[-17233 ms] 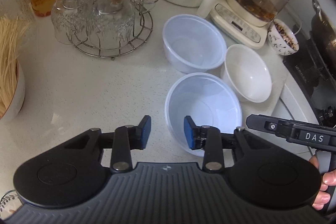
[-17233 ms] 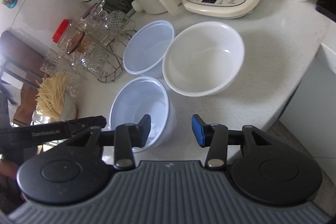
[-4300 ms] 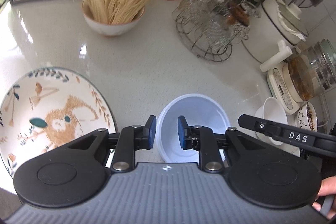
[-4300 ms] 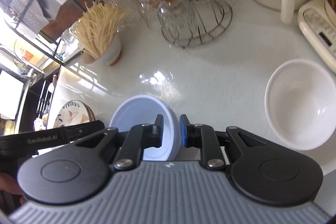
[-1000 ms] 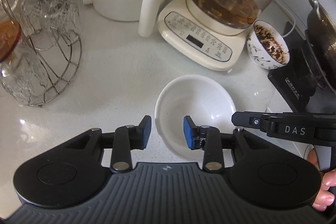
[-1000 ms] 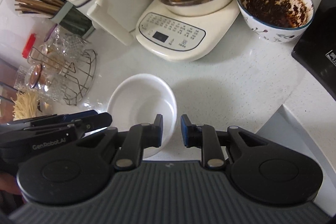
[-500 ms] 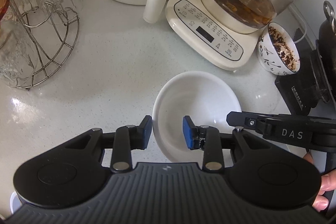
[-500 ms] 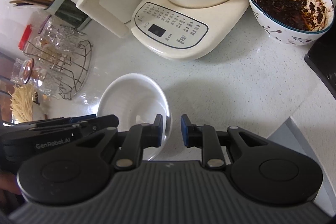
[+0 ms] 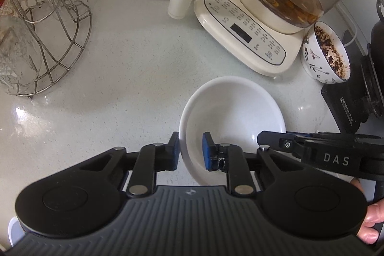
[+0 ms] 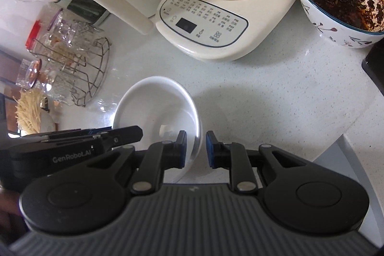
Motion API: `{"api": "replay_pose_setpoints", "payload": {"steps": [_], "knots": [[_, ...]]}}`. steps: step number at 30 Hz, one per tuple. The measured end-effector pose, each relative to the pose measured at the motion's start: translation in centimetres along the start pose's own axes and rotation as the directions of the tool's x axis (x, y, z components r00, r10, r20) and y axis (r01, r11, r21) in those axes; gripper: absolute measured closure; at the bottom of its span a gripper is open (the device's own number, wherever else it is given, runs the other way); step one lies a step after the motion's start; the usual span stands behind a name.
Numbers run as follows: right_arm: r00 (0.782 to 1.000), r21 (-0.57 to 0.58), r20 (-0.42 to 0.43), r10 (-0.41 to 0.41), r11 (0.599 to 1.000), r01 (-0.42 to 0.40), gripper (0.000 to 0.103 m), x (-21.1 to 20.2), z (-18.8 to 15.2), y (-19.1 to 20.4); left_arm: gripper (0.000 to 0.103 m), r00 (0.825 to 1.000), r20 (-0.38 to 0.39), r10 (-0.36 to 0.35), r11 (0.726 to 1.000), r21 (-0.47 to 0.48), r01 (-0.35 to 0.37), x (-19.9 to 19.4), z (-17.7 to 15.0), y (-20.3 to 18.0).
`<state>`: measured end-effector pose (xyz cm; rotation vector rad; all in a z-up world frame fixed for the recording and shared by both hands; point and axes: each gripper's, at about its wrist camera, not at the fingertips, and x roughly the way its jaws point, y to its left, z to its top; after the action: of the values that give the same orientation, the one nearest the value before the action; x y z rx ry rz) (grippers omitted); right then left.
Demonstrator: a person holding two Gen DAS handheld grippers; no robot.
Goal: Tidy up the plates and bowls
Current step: 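Close the right tool on the white bowl rim while the left tool closes beside it, then lift the white bowl with both tools and carry it over the translucent bowl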
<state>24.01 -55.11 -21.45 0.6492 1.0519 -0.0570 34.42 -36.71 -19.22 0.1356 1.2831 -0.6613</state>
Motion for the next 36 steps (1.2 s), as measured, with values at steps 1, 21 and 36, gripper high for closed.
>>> {"api": "replay_pose_setpoints", "payload": {"steps": [1, 21, 36], "knots": [[1.000, 0.001, 0.000, -0.003, 1.000, 0.003, 0.086, 0.0, 0.0, 0.1, 0.082, 1.000, 0.000, 0.000, 1.000, 0.001, 0.000, 0.0, 0.0, 0.0], [0.998, -0.026, 0.043, 0.039, 0.999, -0.038, 0.092, -1.4, 1.0, 2.0, 0.092, 0.993, 0.109, -0.035, 0.996, -0.080, 0.044, -4.3, -0.3, 1.9], [0.987, -0.111, 0.092, 0.132, 0.986, -0.121, 0.091, -5.4, 1.2, 7.7, 0.092, 0.965, 0.262, -0.018, 0.990, -0.131, 0.054, -12.6, -1.9, 4.4]]}}
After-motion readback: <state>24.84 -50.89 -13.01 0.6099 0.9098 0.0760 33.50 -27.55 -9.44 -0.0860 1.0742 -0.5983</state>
